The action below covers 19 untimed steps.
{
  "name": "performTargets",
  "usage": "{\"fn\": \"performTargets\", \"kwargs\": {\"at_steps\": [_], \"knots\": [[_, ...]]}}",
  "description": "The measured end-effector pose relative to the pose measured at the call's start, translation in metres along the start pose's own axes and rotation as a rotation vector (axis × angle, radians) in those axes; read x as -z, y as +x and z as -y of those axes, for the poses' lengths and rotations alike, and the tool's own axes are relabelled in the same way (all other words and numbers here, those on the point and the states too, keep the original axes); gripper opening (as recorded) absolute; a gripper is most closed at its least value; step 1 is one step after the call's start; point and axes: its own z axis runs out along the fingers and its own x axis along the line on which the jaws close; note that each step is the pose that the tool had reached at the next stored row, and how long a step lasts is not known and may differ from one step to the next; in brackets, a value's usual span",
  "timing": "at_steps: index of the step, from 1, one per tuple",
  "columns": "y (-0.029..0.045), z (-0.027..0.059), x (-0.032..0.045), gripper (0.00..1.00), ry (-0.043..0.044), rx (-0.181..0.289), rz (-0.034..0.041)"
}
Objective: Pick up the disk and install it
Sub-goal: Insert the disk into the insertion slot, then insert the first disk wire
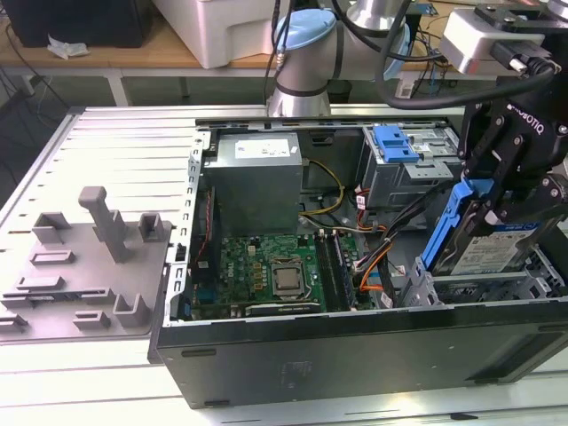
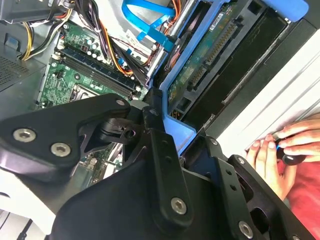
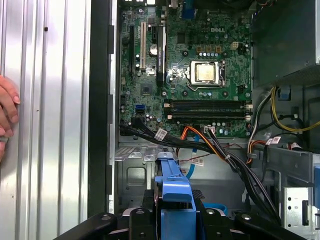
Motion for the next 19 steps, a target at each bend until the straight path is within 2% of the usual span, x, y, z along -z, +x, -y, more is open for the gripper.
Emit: {"fn": "performTargets", "kwargs": {"at_steps": [4,5,19], "knots": [[0.0,0.0,-0.0001,0.38,0.0001,0.0,0.0001],[0.0,0.0,-0.0001,0.44,0.0,0.0,0.0],[0.0,0.0,-0.0002,0.44,0.0,0.0,-0.0004]]}}
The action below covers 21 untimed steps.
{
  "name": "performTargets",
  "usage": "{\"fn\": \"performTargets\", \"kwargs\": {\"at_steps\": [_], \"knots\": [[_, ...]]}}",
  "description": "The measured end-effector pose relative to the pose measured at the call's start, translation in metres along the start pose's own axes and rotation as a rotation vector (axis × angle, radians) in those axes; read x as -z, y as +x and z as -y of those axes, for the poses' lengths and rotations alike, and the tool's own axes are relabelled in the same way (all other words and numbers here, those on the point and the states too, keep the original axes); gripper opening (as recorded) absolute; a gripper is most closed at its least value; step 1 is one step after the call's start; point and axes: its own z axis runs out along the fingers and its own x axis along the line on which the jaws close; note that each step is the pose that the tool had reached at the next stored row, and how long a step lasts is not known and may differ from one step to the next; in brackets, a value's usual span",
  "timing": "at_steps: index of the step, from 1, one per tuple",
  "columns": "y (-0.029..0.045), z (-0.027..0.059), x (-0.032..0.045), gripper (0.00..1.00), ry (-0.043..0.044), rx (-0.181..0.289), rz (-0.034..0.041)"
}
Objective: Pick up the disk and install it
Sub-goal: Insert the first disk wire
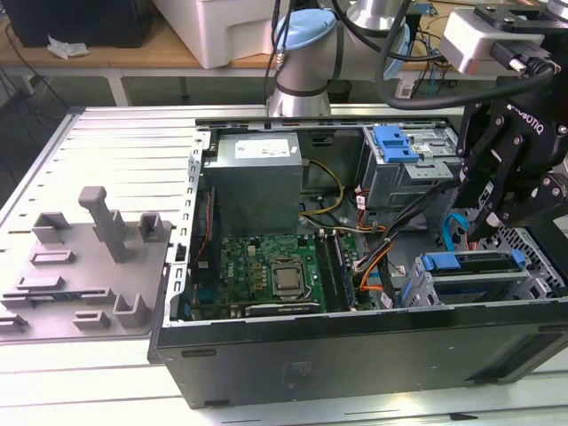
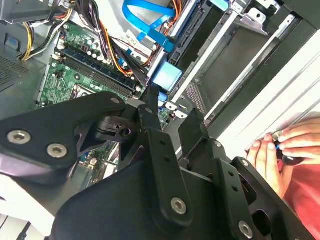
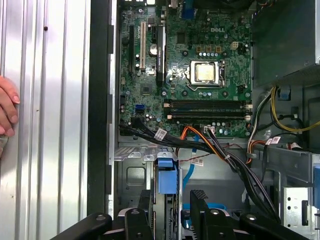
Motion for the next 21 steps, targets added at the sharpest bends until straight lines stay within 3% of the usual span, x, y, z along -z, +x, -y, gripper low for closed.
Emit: {"fn": "performTargets", "kwargs": {"at_steps": [6,9,10,12,13,16,21], "knots": [[-0.0003,0.0003,-0.0001,0.44,-0.0001,0.0,-0.0007],[-0.0049,0.0025,0.0001,0.44,-0.0016,0.0,-0.0113],[-0.01,0.0045,0.0,0.44,-0.0016,-0.001,-0.0173],[-0.018,0.0158,0.0002,0.44,-0.002,-0.001,-0.0228],[-0.0191,0.0242,0.0004,0.44,-0.0023,-0.001,-0.0236],[-0.0228,0.0387,0.0008,0.44,-0.0026,-0.002,-0.026],[-0.0294,0.0539,0.0007,0.44,-0.0029,-0.004,-0.0321]]}}
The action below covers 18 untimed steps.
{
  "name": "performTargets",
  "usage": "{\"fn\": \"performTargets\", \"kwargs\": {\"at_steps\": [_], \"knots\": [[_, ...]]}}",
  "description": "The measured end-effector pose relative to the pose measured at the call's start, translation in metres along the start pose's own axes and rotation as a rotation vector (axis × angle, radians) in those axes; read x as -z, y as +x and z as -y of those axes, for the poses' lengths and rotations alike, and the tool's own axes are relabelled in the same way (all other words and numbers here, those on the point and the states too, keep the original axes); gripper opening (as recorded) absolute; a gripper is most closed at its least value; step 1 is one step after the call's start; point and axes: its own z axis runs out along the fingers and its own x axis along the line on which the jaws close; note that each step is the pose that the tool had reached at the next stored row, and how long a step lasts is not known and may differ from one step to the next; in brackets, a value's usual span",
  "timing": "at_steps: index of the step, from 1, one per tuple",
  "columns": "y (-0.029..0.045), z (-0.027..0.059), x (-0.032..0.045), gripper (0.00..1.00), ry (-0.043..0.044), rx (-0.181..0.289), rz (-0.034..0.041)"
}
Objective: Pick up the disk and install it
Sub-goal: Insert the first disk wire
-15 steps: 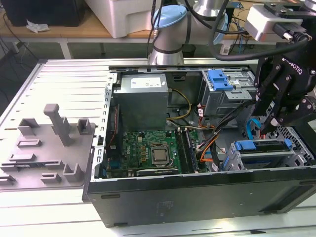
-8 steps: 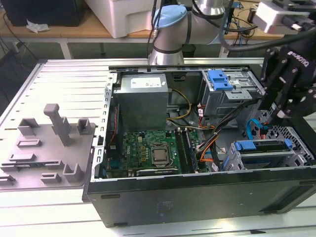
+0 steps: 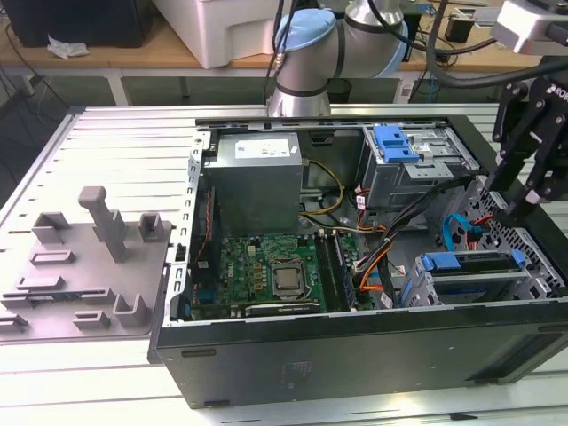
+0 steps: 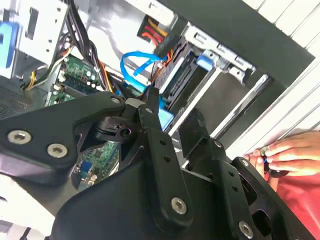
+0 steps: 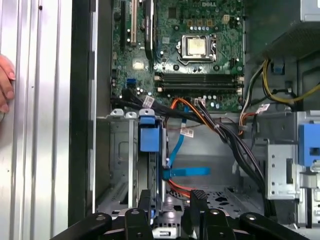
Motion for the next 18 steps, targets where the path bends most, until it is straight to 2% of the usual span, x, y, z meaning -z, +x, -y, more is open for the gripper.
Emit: {"fn": "performTargets", "kwargs": {"at_steps": [6,8,9,12,15,18], "knots": [[-0.0082,0.0101,-0.0036,0.44,-0.0006,-0.005,-0.0076],[-0.0151,0.0133,-0.0065,0.44,-0.001,-0.007,-0.0114],[-0.0204,0.0151,-0.0087,0.44,-0.0015,-0.008,-0.0164],[-0.0258,0.0167,-0.0108,0.44,-0.002,-0.01,-0.0231],[-0.0277,0.0188,-0.0123,0.44,-0.0027,-0.022,-0.0242],[-0.0278,0.0195,-0.0135,0.44,-0.0043,-0.057,-0.0231]]}}
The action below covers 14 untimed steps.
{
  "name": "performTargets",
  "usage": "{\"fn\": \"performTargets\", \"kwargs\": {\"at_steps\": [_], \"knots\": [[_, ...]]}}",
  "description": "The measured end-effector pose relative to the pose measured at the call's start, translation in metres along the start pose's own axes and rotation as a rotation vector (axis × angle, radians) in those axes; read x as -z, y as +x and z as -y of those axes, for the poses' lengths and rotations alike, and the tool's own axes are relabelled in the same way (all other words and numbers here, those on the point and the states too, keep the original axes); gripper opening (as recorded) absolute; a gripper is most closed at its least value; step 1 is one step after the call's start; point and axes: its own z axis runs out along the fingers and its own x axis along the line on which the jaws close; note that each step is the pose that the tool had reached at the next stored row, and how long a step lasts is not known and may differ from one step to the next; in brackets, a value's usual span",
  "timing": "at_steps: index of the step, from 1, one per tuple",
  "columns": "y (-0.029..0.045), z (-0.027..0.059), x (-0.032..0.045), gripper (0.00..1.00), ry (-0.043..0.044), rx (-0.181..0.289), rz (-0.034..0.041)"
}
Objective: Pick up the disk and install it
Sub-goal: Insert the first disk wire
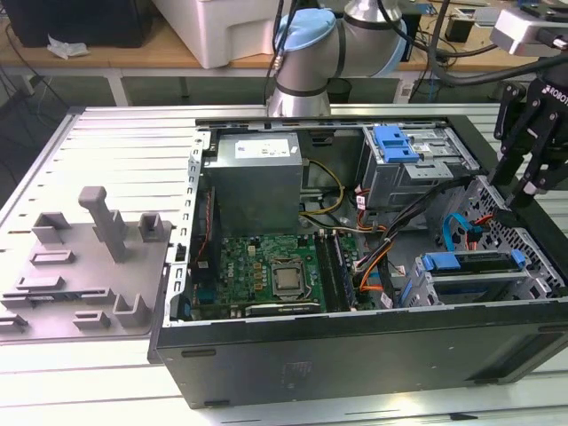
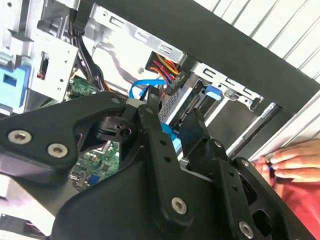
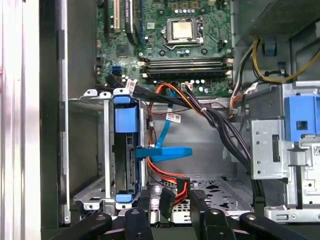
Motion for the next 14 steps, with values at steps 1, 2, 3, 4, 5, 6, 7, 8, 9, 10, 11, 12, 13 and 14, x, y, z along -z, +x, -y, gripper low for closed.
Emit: {"fn": "performTargets", "kwargs": {"at_steps": [1,2,3,4,5,6,7,8,9,10,11,12,13,14], "knots": [[0.0,0.0001,-0.0004,0.44,-0.0008,-0.013,0.0005],[-0.0001,0.0004,-0.0011,0.44,-0.0023,-0.04,0.0015],[-0.0002,0.0008,-0.0013,0.44,-0.0028,-0.05,0.0019],[-0.0003,0.0013,-0.0016,0.44,-0.0035,-0.06,0.0022],[-0.0005,0.0025,-0.0021,0.44,-0.0047,-0.083,0.0022],[-0.0007,0.0032,-0.0023,0.44,-0.0051,-0.091,0.0015],[-0.0008,0.0038,-0.0026,0.44,-0.0054,-0.098,-0.0001],[-0.0009,0.005,-0.0027,0.44,-0.0053,-0.108,-0.0072],[-0.001,0.0057,-0.0029,0.44,-0.0051,-0.113,-0.0136],[-0.0012,0.0062,-0.0031,0.44,-0.0047,-0.117,-0.02],[-0.0015,0.0066,-0.0033,0.44,-0.0043,-0.12,-0.0266],[-0.002,0.0069,-0.0035,0.44,-0.0039,-0.123,-0.0326],[-0.0042,0.0073,-0.004,0.44,-0.0033,-0.128,-0.0425],[-0.0065,0.0075,-0.0043,0.44,-0.003,-0.131,-0.047]]}}
